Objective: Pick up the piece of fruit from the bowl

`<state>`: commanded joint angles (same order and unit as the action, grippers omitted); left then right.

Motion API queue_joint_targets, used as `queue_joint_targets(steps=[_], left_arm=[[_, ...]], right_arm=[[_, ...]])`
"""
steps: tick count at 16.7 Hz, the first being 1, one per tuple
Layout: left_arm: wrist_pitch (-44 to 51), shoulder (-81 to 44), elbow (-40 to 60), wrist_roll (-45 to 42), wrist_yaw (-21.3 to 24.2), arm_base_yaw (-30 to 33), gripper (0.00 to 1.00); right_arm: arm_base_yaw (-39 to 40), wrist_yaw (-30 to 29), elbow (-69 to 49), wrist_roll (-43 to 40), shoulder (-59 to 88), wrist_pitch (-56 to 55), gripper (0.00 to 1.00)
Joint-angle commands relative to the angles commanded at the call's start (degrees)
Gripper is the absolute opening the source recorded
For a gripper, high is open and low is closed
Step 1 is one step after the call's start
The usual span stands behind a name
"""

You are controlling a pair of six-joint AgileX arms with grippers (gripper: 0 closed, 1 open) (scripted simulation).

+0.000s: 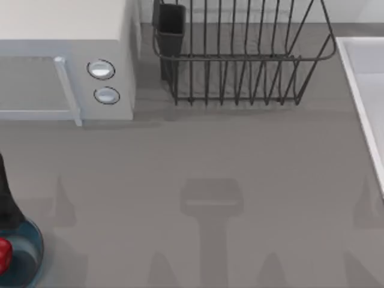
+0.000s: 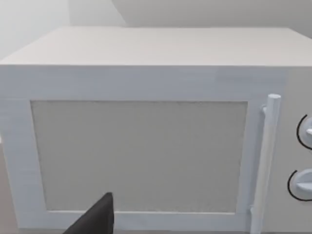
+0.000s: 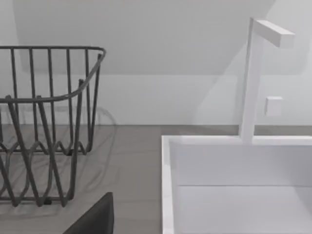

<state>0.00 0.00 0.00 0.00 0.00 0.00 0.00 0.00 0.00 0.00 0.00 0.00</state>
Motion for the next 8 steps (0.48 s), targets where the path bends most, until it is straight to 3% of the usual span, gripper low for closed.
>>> queue_joint_targets(steps=[8], left_arm=[[1.99,-1.99,1.7,-0.19,0.0,-0.16,1.0]], right_arm=[[0.0,0.0,0.0,0.0,0.0,0.0,1.0]])
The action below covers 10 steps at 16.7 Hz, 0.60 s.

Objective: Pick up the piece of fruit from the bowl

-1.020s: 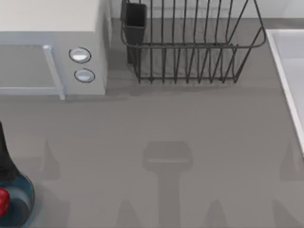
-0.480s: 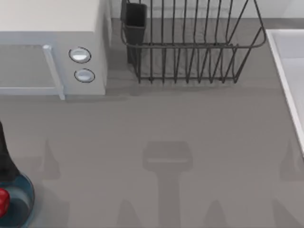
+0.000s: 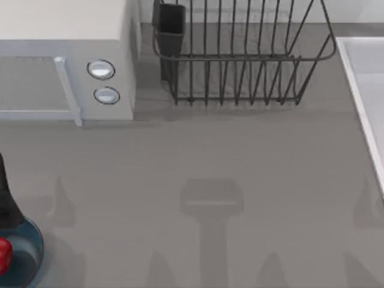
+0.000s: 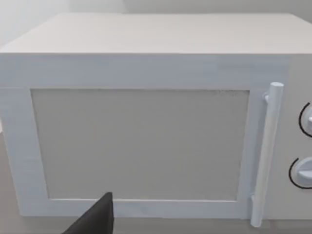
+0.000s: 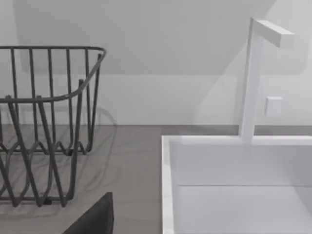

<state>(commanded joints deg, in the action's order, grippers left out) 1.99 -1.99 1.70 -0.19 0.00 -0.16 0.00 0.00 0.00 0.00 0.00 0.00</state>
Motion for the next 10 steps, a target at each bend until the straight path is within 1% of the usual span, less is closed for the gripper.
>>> queue_joint_targets(steps=[2,4,10], left_arm=[[4.35,-4.36,3.36,-0.38,0.0,-0.32,1.0],[10.85,-11.14,7.98,-0.91,0.01,-0.76,1.0],[36.15,-39.07,24.95,-2.85,0.03,-2.39,1.0]], right_arm=[[0.0,0.0,0.0,0.0,0.0,0.0,1.0],[0.0,0.0,0.0,0.0,0.0,0.0,1.0],[0.0,0.0,0.0,0.0,0.0,0.0,1.0]])
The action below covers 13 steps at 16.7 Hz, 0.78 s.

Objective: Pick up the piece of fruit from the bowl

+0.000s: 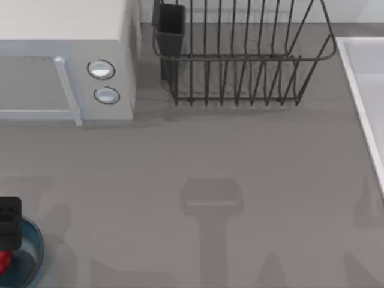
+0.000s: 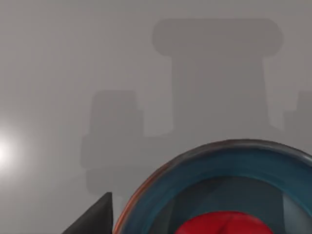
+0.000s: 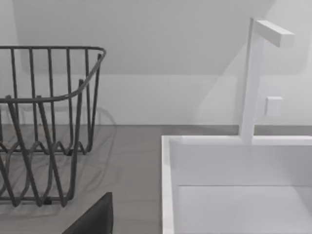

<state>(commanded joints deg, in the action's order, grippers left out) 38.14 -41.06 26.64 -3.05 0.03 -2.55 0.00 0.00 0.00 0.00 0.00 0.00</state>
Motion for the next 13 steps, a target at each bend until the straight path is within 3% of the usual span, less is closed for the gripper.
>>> queue_joint_targets(steps=[7,13], left_arm=[[23.04,-25.66,15.77,-1.8,0.02,-1.51,1.0],[26.58,-29.21,18.35,-2.1,0.02,-1.76,1.0]], right_arm=[[0.0,0.0,0.0,0.0,0.0,0.0,1.0],[0.0,0.0,0.0,0.0,0.0,0.0,1.0]])
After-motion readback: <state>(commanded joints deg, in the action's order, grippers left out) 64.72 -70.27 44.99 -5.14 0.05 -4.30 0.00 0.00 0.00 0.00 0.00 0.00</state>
